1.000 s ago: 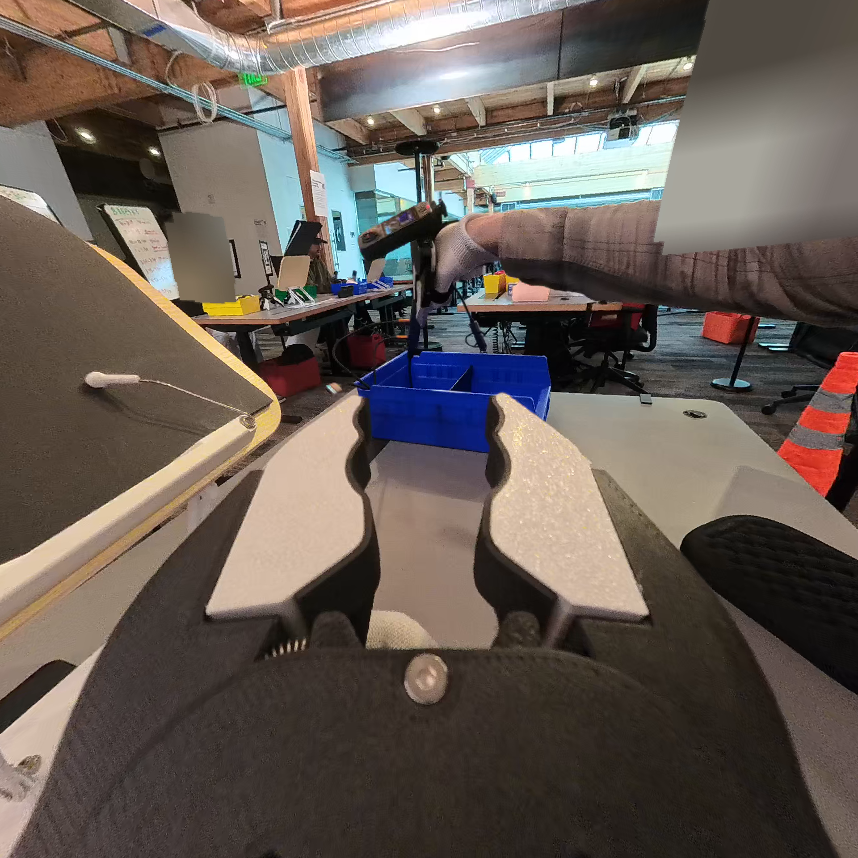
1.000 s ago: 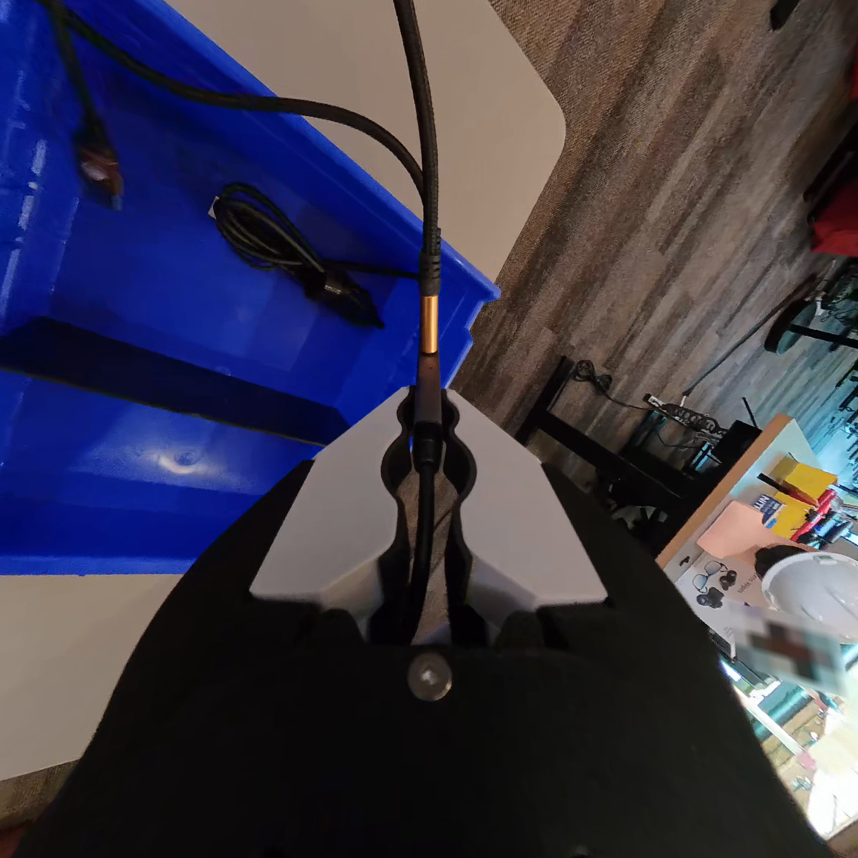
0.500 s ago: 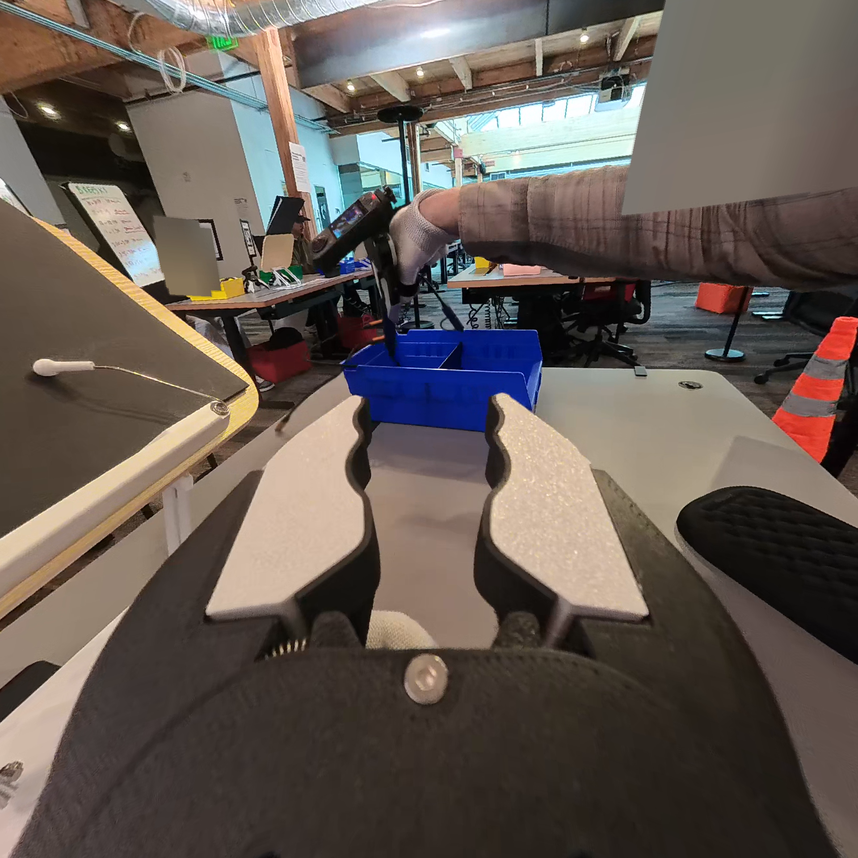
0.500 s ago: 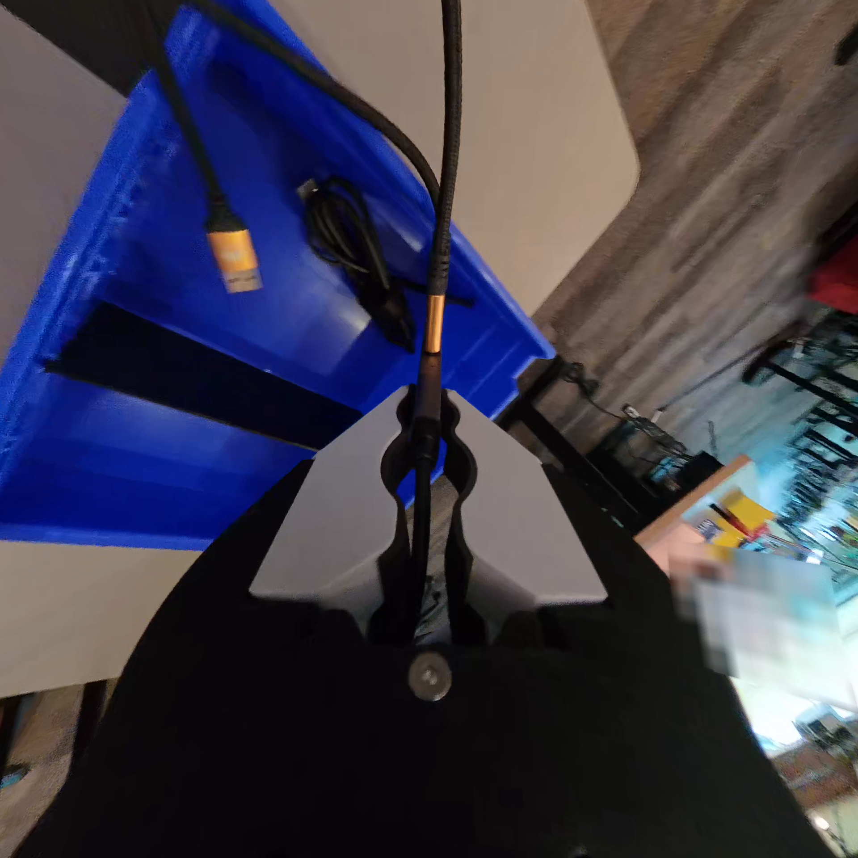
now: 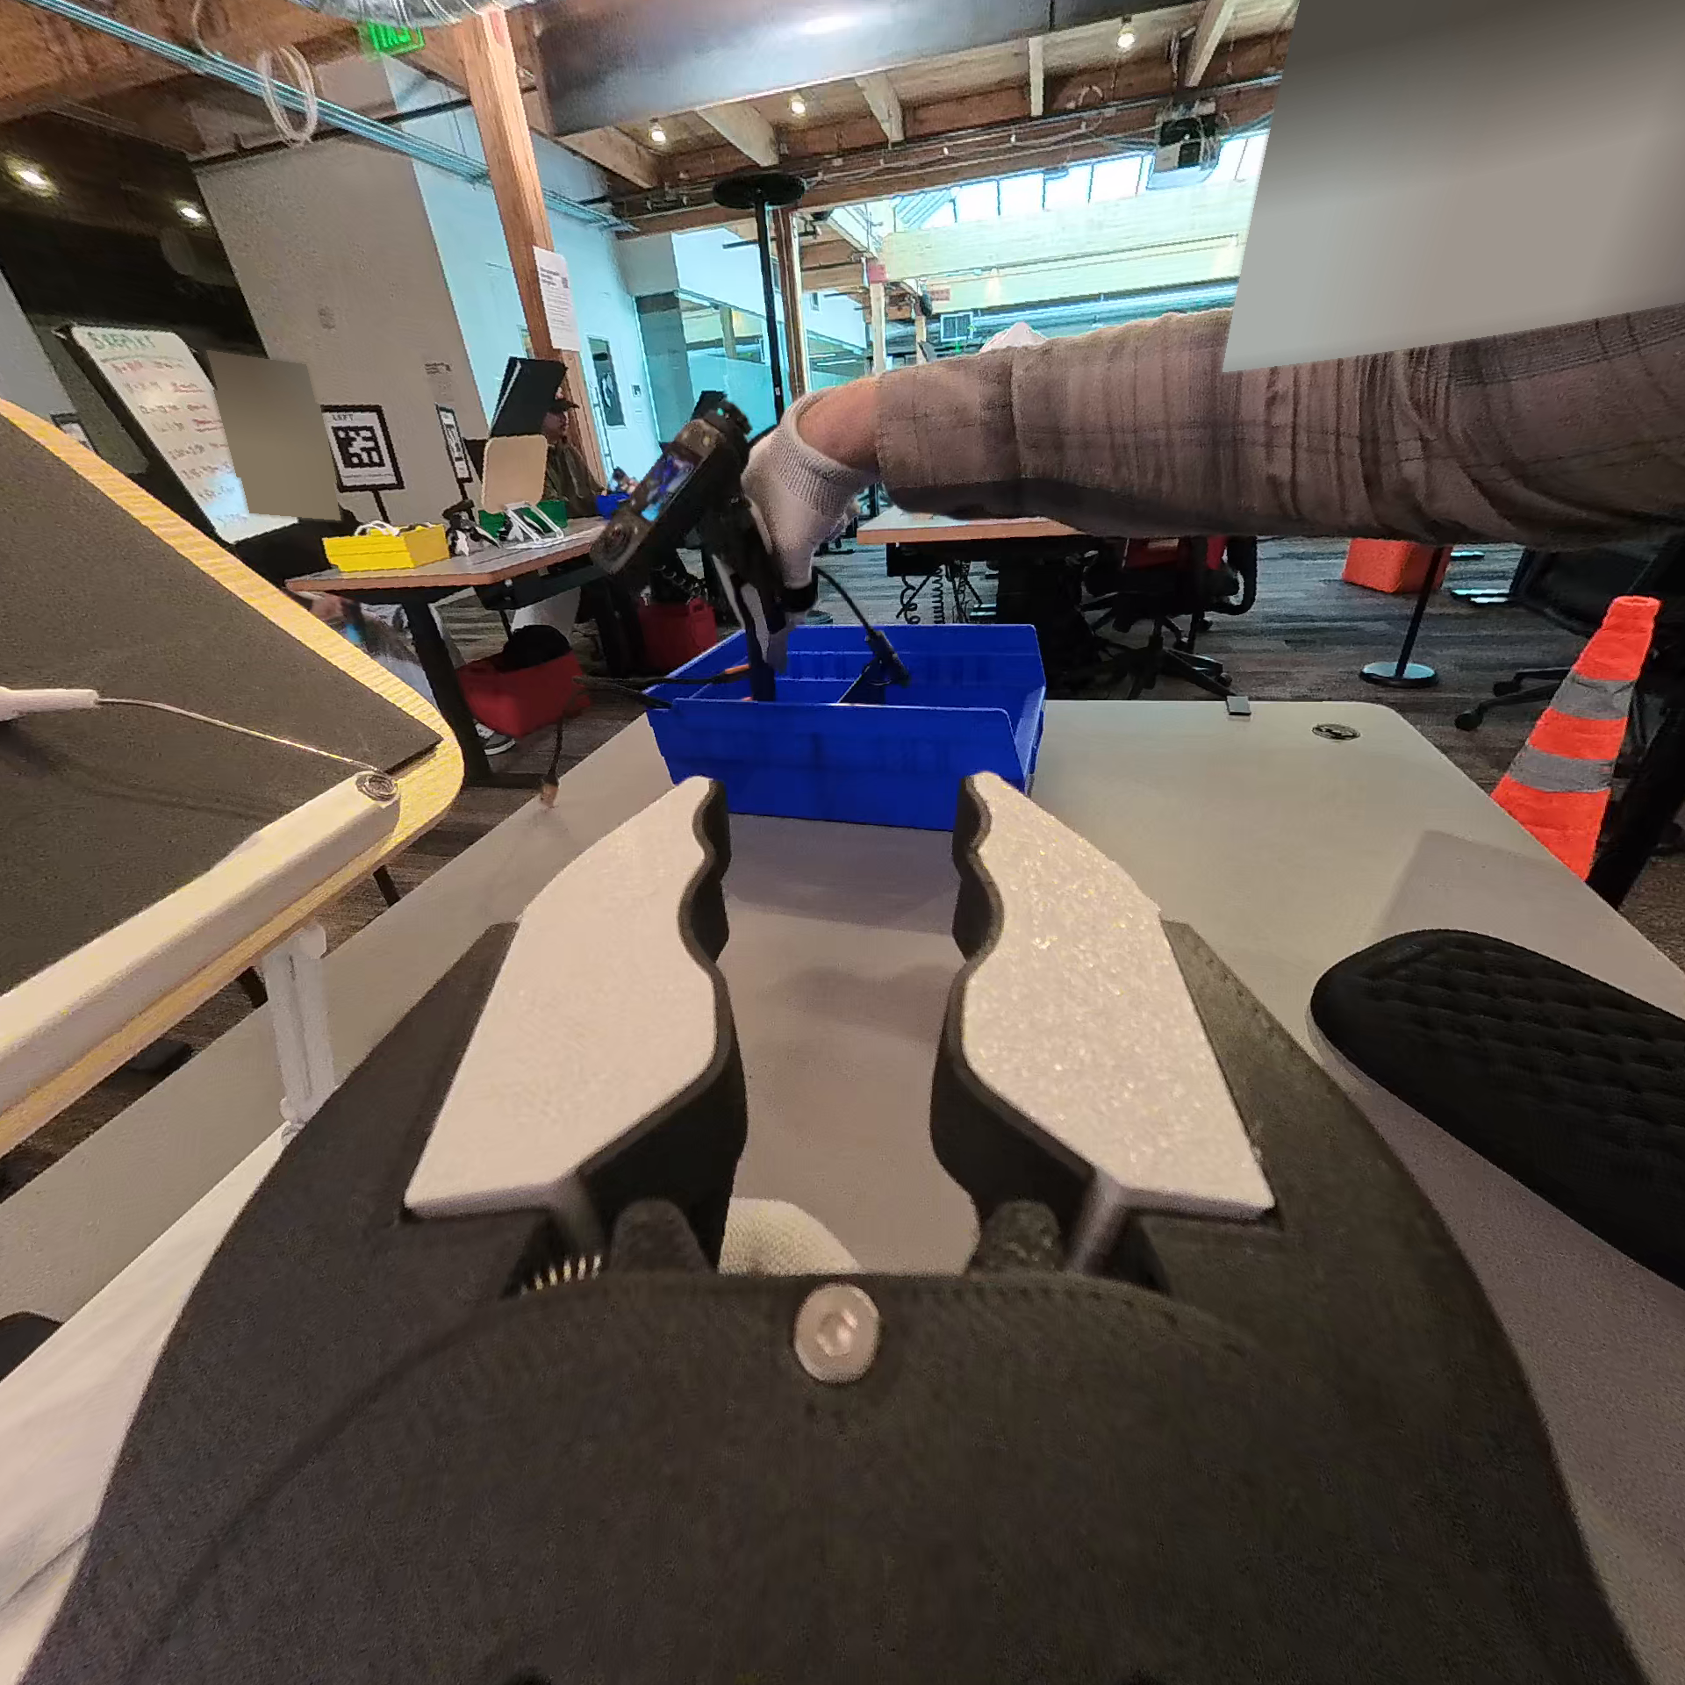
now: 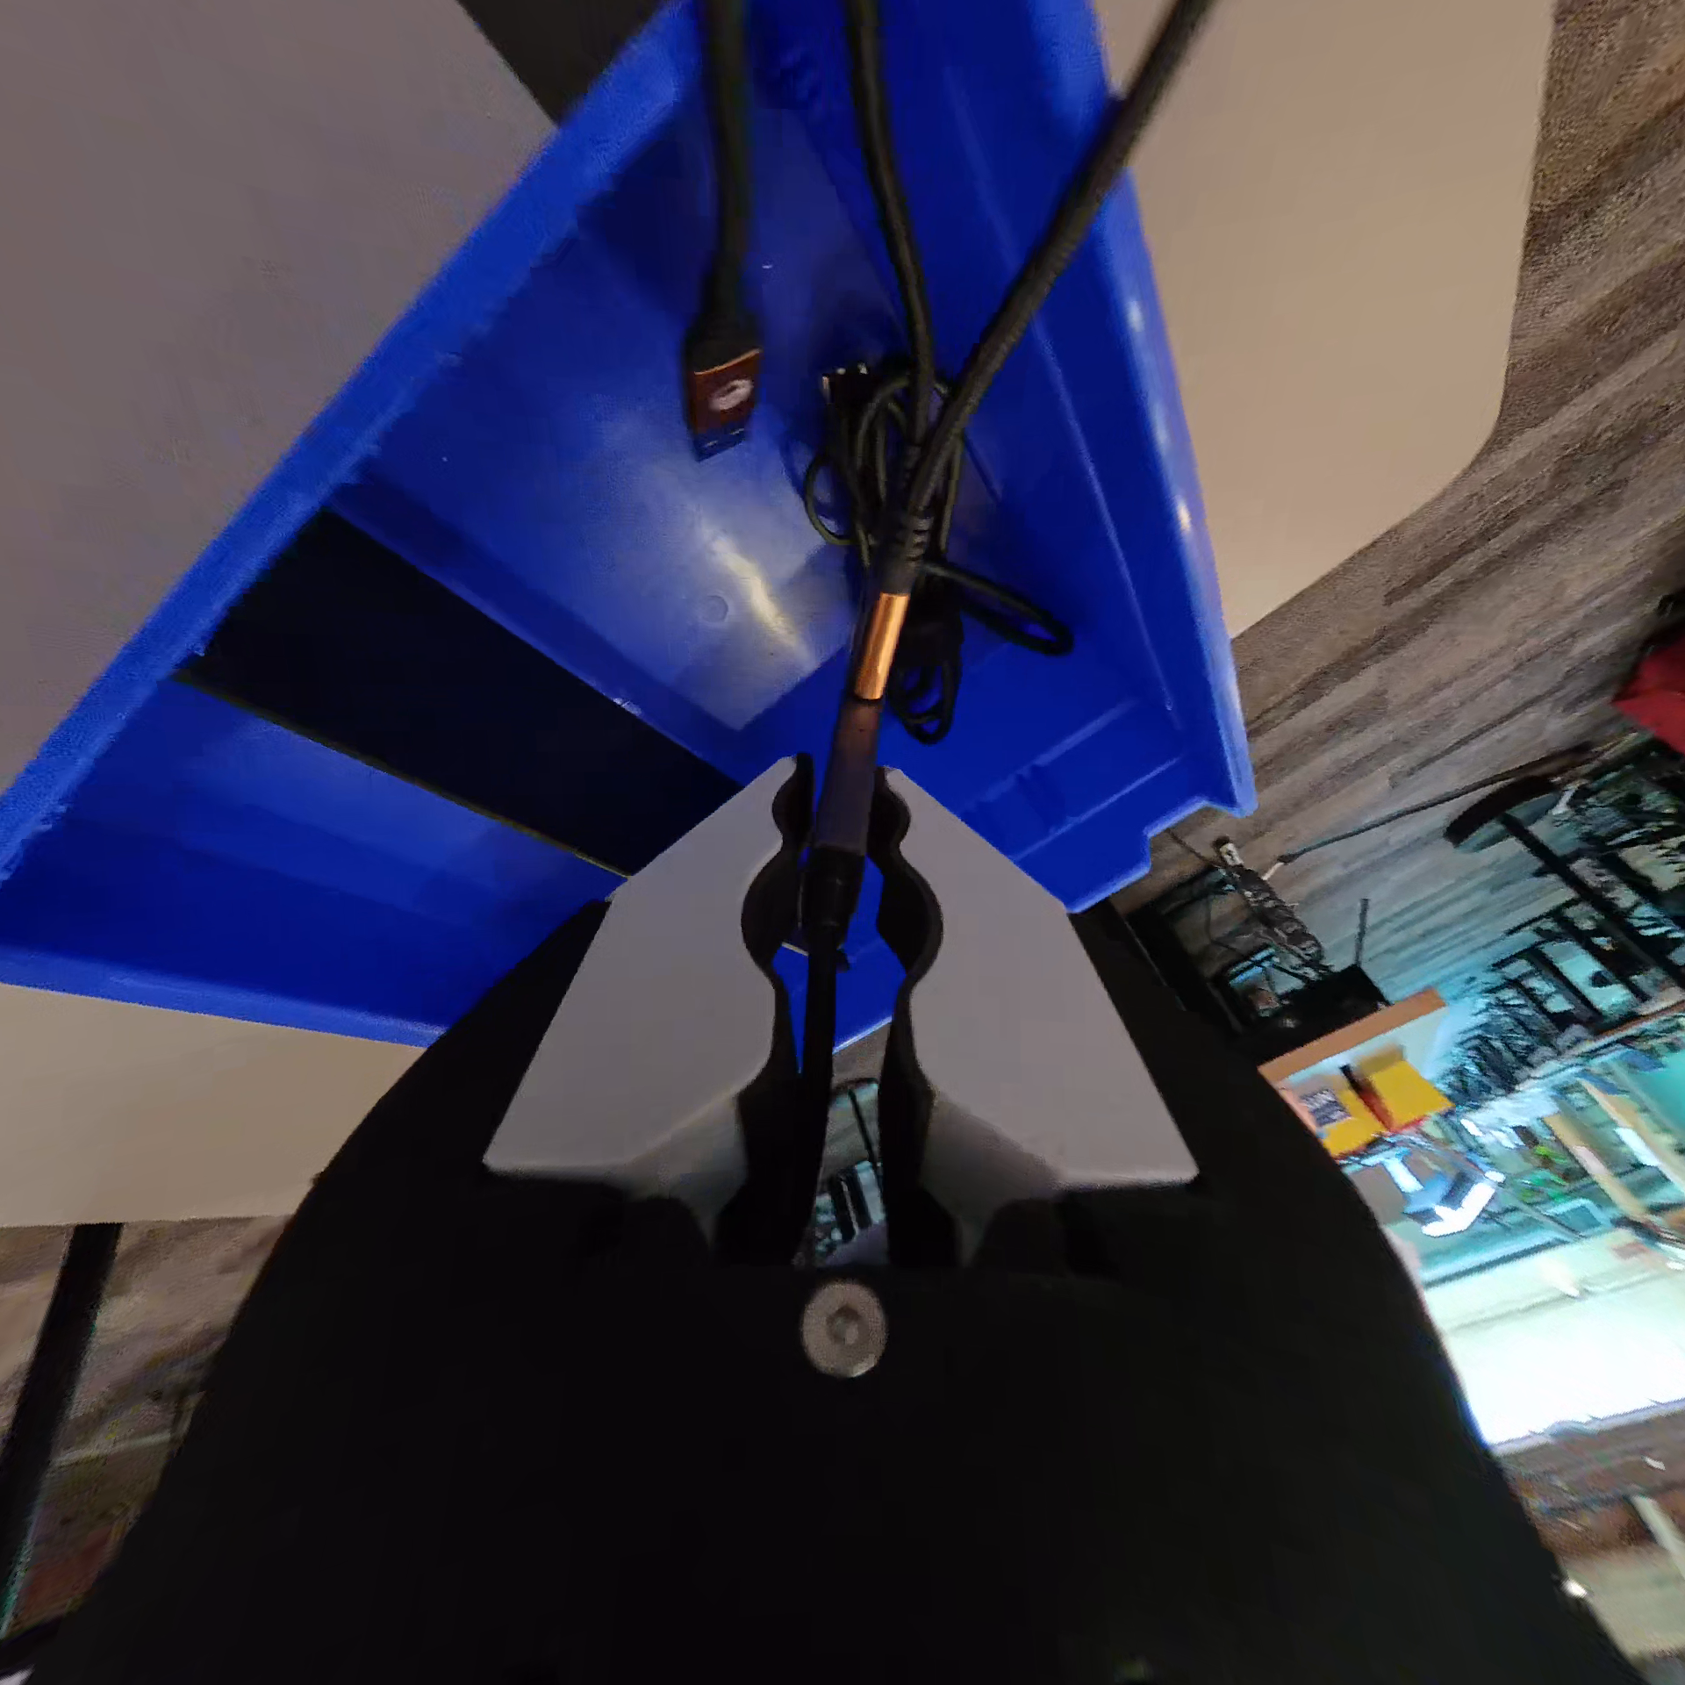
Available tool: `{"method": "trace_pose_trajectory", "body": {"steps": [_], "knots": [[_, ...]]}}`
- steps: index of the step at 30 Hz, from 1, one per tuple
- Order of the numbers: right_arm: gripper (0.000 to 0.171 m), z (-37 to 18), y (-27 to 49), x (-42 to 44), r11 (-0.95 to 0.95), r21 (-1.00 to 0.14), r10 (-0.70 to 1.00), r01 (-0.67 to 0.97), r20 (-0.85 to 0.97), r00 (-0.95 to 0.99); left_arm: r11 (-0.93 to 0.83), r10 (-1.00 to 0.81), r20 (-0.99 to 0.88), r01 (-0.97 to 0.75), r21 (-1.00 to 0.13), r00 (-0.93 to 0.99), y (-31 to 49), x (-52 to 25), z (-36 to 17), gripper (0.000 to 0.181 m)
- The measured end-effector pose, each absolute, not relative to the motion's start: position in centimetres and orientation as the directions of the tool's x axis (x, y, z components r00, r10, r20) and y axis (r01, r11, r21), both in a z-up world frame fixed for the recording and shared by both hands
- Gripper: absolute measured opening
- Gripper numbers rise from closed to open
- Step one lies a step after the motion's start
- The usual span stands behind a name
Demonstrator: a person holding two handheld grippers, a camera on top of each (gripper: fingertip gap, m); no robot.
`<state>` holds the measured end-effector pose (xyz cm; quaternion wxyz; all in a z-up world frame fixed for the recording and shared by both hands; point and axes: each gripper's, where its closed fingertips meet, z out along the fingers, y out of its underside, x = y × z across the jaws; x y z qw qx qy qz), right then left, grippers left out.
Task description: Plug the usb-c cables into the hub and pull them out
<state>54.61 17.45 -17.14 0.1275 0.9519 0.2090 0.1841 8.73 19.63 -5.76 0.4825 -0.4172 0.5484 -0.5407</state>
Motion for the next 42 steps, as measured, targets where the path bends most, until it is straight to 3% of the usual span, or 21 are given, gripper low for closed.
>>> {"method": "trace_pose_trajectory", "body": {"steps": [1, 11, 13, 18, 22, 28, 32, 33, 35, 38, 40, 42], "knots": [[0.01, -17.4, 17.5, 54.3, -0.867, 0.34, 0.465, 0.363, 0.295, 0.835, 0.068, -0.979, -0.078, 0.062, -0.996, -0.186, 19.6, 8.8, -5.8, 0.047], [0.038, -21.1, 16.3, 50.6, -0.837, 0.384, 0.504, 0.389, 0.264, 0.822, 0.074, -0.978, -0.087, 0.07, -0.995, -0.19, 19.4, 8.6, -5.5, 0.047], [0.035, -21.3, 16.5, 50.5, -0.851, 0.355, 0.497, 0.387, 0.306, 0.812, 0.074, -0.977, -0.086, 0.068, -0.995, -0.194, 19.3, 8.7, -5.6, 0.047], [0.069, -20.7, 17.5, 49.2, -0.952, 0.079, 0.306, 0.296, 0.192, 0.933, 0.075, -0.975, -0.086, 0.059, -0.995, -0.205, 19.0, 8.9, -5.9, 0.047], [0.081, -18.7, 17.2, 49.5, -0.963, -0.006, 0.264, 0.269, 0.176, 0.948, 0.068, -0.976, -0.078, 0.055, -0.996, -0.204, 19.3, 8.9, -6.1, 0.047], [0.081, -13.9, 16.9, 50.2, -0.954, -0.109, 0.248, 0.281, 0.244, 0.938, 0.062, -0.976, -0.07, 0.044, -0.997, -0.207, 19.4, 9.0, -6.5, 0.047], [0.075, -10.5, 22.2, 49.8, -0.89, -0.319, 0.214, 0.326, 0.34, 0.916, 0.056, -0.974, -0.063, 0.038, -0.998, -0.216, 19.2, 9.2, -6.8, 0.047], [0.074, -10.5, 23.0, 50.0, -0.896, -0.314, 0.2, 0.315, 0.348, 0.916, 0.059, -0.974, -0.065, 0.034, -0.998, -0.218, 19.0, 9.3, -6.9, 0.047], [0.092, -11.5, 24.4, 50.1, -0.904, -0.283, 0.21, 0.321, 0.362, 0.908, 0.071, -0.973, -0.076, 0.03, -0.997, -0.22, 18.9, 9.3, -7.0, 0.047], [0.112, -13.0, 27.5, 50.4, -0.902, -0.335, 0.138, 0.271, 0.371, 0.918, 0.071, -0.973, -0.077, 0.035, -0.997, -0.22, 19.0, 9.1, -6.8, 0.047], [0.112, -14.3, 28.9, 50.8, -0.906, -0.358, 0.09, 0.225, 0.356, 0.93, 0.062, -0.973, -0.069, 0.037, -0.997, -0.218, 19.2, 9.1, -6.8, 0.047], [0.096, -15.4, 29.9, 50.7, -0.894, -0.394, 0.074, 0.212, 0.337, 0.938, 0.061, -0.974, -0.067, 0.035, -0.998, -0.217, 19.3, 9.0, -6.9, 0.047]]}}
